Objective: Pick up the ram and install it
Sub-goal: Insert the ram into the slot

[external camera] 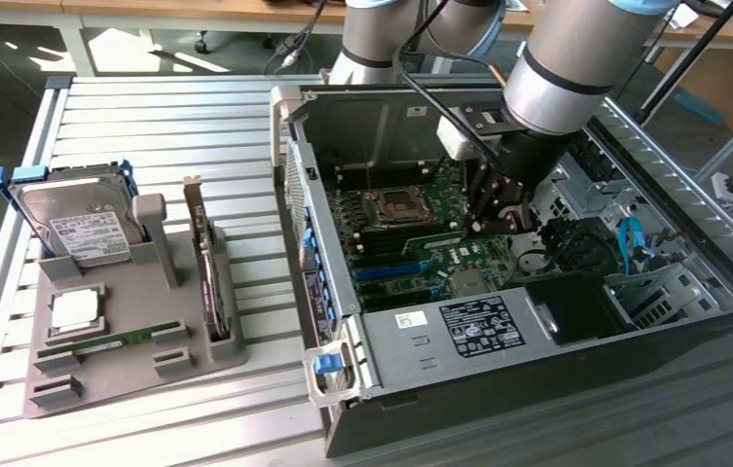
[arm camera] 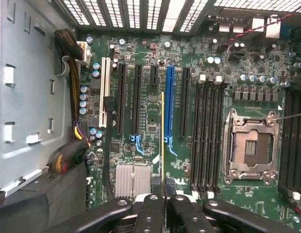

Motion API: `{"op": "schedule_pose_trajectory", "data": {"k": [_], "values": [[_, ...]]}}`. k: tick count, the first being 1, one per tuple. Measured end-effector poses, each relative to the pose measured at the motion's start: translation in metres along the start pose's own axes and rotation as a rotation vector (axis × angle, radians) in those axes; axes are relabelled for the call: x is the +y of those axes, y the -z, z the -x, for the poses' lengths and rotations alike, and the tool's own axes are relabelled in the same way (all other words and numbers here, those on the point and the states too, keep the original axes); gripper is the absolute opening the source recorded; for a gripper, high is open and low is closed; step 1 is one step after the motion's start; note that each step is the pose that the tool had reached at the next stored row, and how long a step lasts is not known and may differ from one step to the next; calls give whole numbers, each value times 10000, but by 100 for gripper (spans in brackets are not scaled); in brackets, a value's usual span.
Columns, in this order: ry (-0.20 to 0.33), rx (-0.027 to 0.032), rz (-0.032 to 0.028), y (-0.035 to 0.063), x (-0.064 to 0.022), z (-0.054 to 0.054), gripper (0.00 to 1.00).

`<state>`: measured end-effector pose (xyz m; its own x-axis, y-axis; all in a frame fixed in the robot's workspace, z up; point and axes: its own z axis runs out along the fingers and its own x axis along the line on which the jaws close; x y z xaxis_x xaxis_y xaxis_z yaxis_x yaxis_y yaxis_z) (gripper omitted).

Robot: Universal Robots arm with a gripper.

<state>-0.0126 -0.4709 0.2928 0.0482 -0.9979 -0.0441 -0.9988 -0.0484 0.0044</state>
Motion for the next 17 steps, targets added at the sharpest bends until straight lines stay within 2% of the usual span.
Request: {"op": "schedule_pose_trajectory", "data": {"k": [5, 11, 17], "values": [[0, 0, 0, -144, 2, 4, 12], [-3, 2, 2, -240, 2, 17, 12], [-1, -54, -1, -292, -12, 263, 12]]}}
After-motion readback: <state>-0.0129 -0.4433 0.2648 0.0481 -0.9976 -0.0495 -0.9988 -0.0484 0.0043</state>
